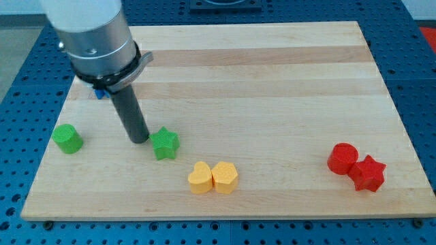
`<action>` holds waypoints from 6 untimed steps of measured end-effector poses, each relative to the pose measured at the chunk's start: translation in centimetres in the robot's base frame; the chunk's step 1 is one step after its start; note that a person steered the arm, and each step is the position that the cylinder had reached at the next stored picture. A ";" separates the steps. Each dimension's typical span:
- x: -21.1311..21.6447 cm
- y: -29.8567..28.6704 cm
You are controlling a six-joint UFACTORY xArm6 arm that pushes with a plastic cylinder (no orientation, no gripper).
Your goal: Move green star above the yellow hexagon
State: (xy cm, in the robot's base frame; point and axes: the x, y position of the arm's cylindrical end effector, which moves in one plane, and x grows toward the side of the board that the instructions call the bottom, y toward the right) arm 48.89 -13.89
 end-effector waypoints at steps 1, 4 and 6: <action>1.2 2.9; 4.3 -0.5; 3.5 10.5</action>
